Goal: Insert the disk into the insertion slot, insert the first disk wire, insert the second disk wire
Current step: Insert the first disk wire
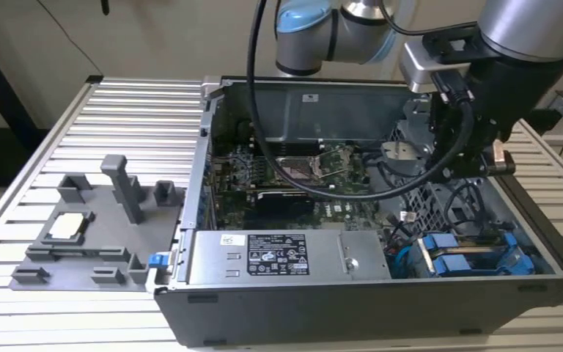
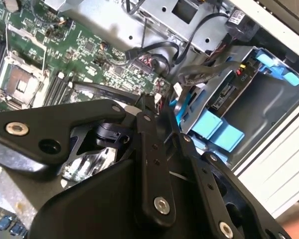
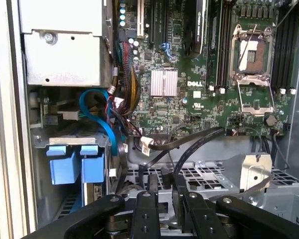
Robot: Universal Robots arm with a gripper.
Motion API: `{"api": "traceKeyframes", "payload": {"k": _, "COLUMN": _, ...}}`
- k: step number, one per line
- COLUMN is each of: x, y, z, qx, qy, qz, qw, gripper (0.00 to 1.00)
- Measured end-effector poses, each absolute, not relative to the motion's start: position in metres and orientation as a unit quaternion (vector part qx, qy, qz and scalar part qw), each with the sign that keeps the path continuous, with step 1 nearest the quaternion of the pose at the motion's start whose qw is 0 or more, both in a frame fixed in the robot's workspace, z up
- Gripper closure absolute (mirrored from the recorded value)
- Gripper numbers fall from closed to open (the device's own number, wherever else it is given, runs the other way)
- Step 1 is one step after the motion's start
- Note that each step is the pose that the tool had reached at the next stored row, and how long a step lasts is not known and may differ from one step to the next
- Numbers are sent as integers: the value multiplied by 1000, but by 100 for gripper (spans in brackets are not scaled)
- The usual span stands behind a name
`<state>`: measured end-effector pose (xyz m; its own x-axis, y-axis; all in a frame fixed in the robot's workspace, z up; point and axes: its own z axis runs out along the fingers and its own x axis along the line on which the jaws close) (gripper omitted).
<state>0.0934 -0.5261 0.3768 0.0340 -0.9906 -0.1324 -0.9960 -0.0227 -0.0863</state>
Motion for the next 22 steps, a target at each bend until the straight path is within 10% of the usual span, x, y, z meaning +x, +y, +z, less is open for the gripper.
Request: {"api": "traceKeyframes", "payload": {"k": 22, "x": 83, "y": -526, "z": 373, "qx": -731, "qy": 678, "qz": 18, "qw": 77, "gripper": 73}}
